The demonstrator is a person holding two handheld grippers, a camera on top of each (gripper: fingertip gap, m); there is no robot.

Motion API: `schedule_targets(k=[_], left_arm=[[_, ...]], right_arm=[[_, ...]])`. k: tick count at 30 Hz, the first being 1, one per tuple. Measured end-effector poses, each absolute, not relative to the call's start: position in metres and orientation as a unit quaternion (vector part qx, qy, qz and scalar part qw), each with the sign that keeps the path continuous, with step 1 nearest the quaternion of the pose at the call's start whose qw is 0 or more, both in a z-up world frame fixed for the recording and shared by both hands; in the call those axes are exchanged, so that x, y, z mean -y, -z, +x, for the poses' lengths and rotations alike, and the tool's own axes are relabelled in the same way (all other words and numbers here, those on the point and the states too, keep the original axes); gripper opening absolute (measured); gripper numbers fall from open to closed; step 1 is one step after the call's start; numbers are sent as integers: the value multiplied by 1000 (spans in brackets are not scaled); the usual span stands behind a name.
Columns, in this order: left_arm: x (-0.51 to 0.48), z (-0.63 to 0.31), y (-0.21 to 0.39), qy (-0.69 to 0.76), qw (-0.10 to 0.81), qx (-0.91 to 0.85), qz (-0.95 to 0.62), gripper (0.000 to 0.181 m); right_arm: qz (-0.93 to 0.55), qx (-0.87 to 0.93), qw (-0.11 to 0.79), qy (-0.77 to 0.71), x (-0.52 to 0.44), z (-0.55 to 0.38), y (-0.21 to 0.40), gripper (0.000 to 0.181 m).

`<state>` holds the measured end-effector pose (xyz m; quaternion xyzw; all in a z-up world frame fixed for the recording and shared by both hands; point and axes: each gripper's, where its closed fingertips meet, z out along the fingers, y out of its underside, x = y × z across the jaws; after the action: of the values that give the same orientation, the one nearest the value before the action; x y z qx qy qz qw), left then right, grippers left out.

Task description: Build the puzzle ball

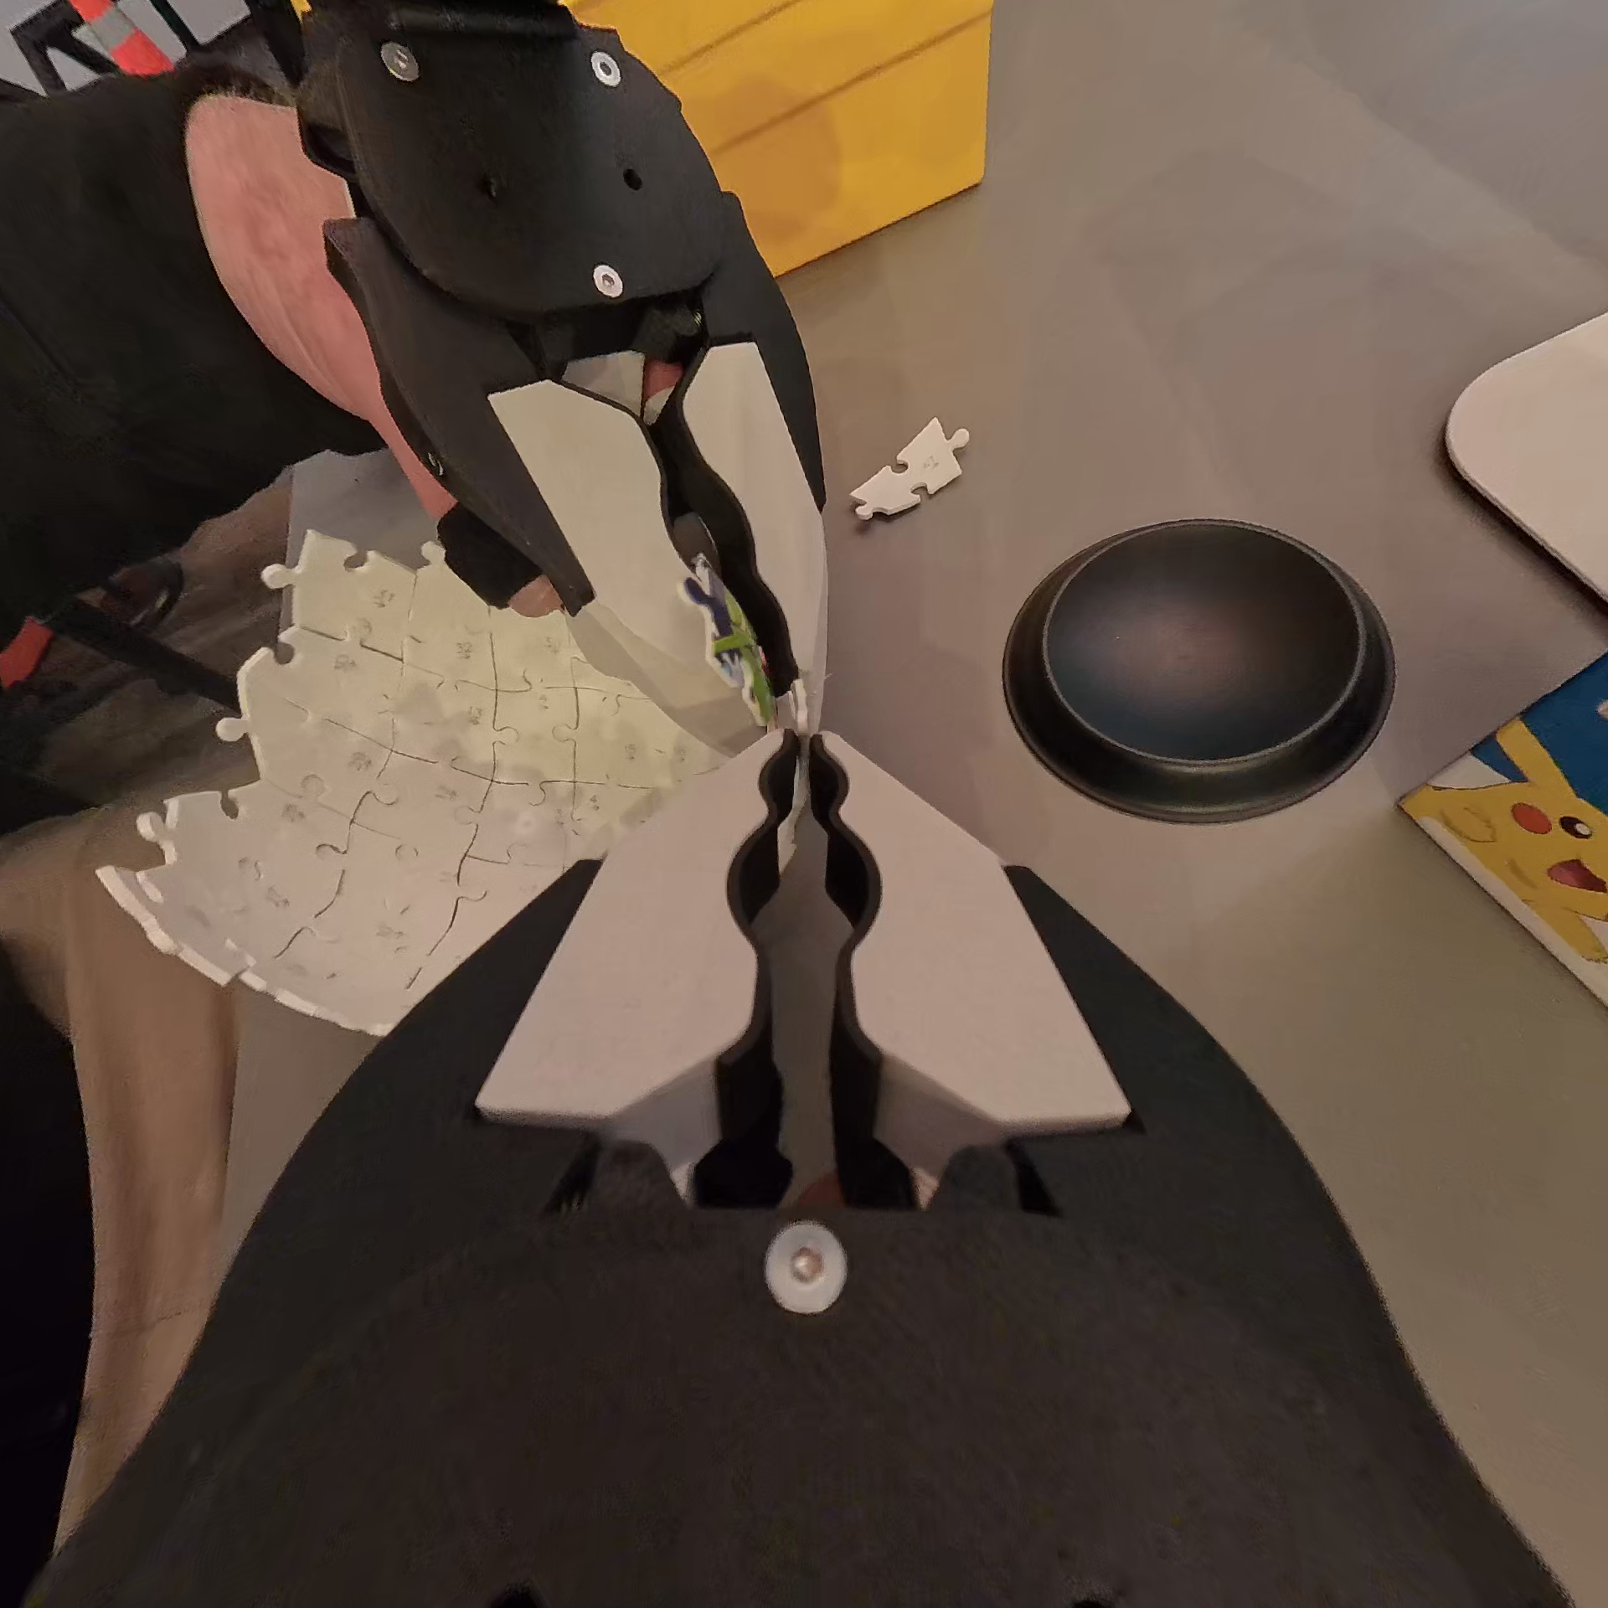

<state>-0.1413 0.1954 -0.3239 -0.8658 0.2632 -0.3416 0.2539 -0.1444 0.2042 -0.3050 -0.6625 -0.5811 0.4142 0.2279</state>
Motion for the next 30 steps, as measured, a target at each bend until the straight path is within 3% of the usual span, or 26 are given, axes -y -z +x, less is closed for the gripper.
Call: schedule_targets(k=[10, 17, 30], left_arm=[[-191, -145, 325, 336, 247, -276, -866, 8], [-178, -152, 329, 327, 214, -293, -873, 22], [-182, -152, 334, 312, 215, -296, -877, 10]], right_arm=[[-644, 634, 168, -393, -199, -143, 308, 1], [-638, 644, 162, -390, -197, -147, 310, 0], [-632, 686, 140, -332, -197, -144, 309, 0]])
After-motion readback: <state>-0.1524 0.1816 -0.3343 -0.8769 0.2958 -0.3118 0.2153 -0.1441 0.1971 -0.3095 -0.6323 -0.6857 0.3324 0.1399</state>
